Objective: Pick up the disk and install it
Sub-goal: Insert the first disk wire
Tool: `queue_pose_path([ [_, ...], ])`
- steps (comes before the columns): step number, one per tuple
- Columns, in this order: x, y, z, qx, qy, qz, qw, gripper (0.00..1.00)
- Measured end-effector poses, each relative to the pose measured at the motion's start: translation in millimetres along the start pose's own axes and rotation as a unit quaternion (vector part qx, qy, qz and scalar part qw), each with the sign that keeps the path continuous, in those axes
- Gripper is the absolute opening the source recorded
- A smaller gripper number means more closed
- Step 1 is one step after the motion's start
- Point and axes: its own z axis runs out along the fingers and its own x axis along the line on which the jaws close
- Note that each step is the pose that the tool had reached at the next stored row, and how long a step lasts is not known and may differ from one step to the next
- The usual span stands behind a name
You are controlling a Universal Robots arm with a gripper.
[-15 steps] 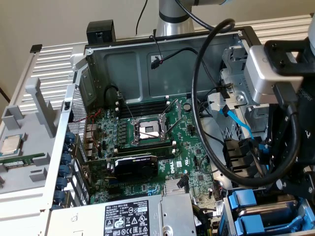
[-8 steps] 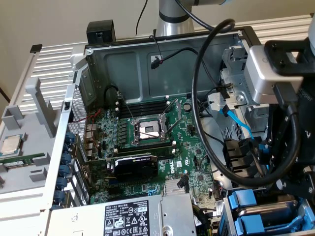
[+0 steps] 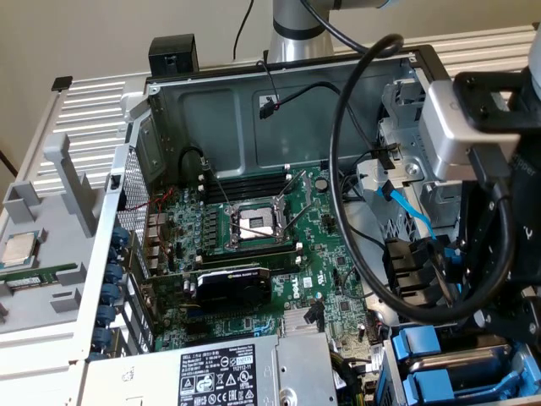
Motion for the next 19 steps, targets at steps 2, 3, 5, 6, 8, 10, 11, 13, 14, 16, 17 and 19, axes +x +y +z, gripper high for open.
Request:
queue_pose_path([
  [2,0.0,0.0,0.2,0.0,0.0,0.0,1.0,0.17],
  [3,0.0,0.0,0.2,0.0,0.0,0.0,1.0,0.17],
  [5,0.0,0.0,0.2,0.0,0.0,0.0,1.0,0.17],
  [6,0.0,0.0,0.2,0.0,0.0,0.0,1.0,0.17],
  [8,0.0,0.0,0.2,0.0,0.0,0.0,1.0,0.17],
  [10,0.0,0.0,0.2,0.0,0.0,0.0,1.0,0.17],
  [11,0.0,0.0,0.2,0.0,0.0,0.0,1.0,0.17],
  [13,0.0,0.0,0.2,0.0,0.0,0.0,1.0,0.17],
  [14,0.0,0.0,0.3,0.0001,0.0,0.0,1.0,0.17],
  [16,-0.1,-0.1,0.4,0.0003,-0.0004,0.0,1.0,0.18],
  [17,-0.1,-0.1,0.2,0.0003,-0.0003,0.0,1.0,0.24],
  [19,-0.2,0.1,-0.6,0.0009,-0.0001,0.0,1.0,0.31],
])
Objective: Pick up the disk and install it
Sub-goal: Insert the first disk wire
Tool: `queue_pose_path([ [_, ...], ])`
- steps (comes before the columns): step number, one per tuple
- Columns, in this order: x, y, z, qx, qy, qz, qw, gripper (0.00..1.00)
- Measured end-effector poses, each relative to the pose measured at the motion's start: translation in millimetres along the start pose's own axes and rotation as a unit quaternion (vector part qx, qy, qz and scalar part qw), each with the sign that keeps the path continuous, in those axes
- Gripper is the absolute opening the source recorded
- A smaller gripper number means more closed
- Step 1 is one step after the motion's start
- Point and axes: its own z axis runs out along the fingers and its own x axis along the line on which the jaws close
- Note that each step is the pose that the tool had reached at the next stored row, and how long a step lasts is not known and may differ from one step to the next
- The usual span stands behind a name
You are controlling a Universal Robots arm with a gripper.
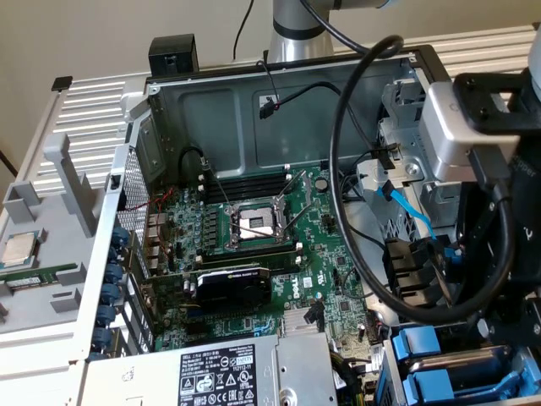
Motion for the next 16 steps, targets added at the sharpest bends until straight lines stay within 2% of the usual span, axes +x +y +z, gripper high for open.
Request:
queue_pose_path([
  [1,0.0,0.0,-0.2,0.0004,0.0001,0.0,1.0,0.31],
  [2,-0.1,0.1,-0.3,0.0008,0.0001,0.0,1.0,0.37],
  [6,-0.3,1.2,-0.9,0.0056,0.0007,0.0,1.0,0.37],
  [8,-0.4,1.9,-2.3,0.0068,0.0006,0.0,1.0,0.37],
  [11,-0.3,3.4,-7.4,0.0081,0.0006,0.0,1.0,0.37],
  [16,-0.2,8.4,-20.7,0.0123,0.0003,0.0,0.9999,0.37],
])
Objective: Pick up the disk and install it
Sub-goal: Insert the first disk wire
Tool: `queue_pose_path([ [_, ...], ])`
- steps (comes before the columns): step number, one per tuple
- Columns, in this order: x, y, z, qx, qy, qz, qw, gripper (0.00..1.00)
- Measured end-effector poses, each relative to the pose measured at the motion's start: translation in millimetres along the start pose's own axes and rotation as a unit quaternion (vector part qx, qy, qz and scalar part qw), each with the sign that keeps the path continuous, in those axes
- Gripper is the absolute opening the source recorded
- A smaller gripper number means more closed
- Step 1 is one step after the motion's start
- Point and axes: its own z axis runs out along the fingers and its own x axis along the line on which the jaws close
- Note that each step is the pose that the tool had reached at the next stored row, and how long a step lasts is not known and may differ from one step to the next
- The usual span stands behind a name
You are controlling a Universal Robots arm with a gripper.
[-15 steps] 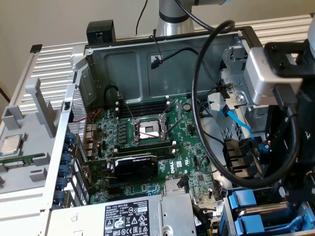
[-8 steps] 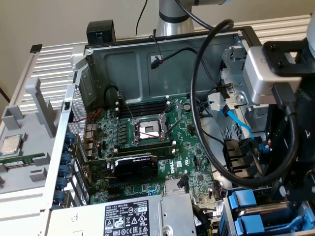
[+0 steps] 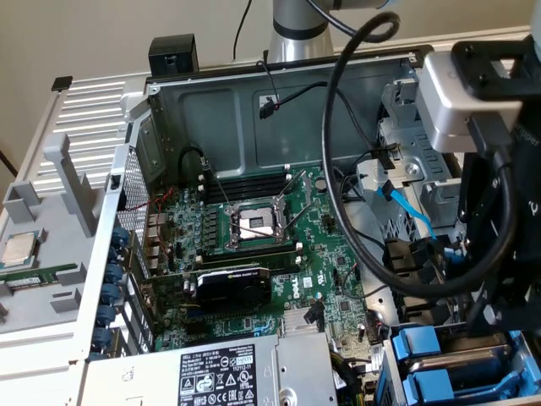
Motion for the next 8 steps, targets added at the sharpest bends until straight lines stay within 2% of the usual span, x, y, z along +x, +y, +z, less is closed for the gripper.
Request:
queue_pose_path([
  [8,-0.1,8.1,-27.0,0.0055,-0.0004,0.0,1.0,0.37],
])
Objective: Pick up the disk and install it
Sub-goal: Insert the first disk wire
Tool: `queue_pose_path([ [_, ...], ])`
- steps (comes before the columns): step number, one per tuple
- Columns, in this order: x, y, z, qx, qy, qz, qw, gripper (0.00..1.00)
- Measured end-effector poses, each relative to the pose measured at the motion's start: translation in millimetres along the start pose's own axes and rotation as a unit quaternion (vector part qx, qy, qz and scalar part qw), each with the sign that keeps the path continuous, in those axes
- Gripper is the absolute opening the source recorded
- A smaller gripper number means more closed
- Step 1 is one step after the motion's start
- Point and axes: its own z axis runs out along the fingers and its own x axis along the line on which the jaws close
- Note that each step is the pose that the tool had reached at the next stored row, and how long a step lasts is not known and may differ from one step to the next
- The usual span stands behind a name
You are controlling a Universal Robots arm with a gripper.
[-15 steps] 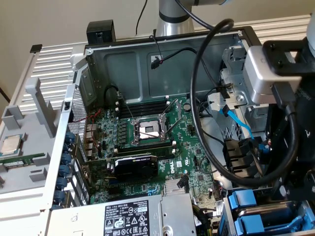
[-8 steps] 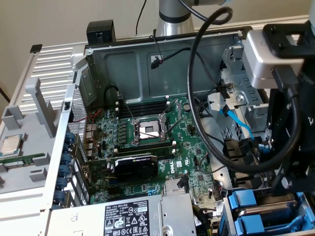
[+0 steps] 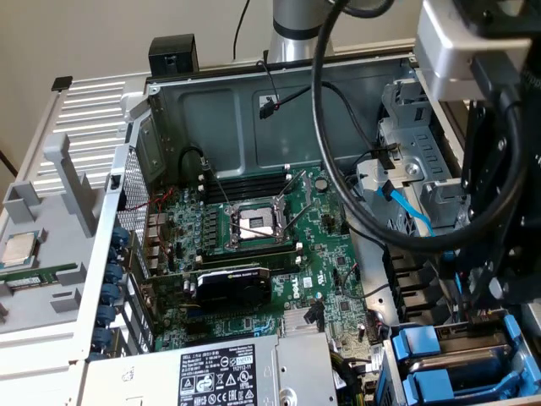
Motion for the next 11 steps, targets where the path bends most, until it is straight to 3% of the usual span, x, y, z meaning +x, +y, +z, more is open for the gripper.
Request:
queue_pose_path([
  [5,-2.0,3.9,-18.5,0.003,-0.0002,0.0,1.0,0.37],
  [11,-6.8,7.3,-37.9,0.0088,-0.0007,0.001,1.0,0.37],
])
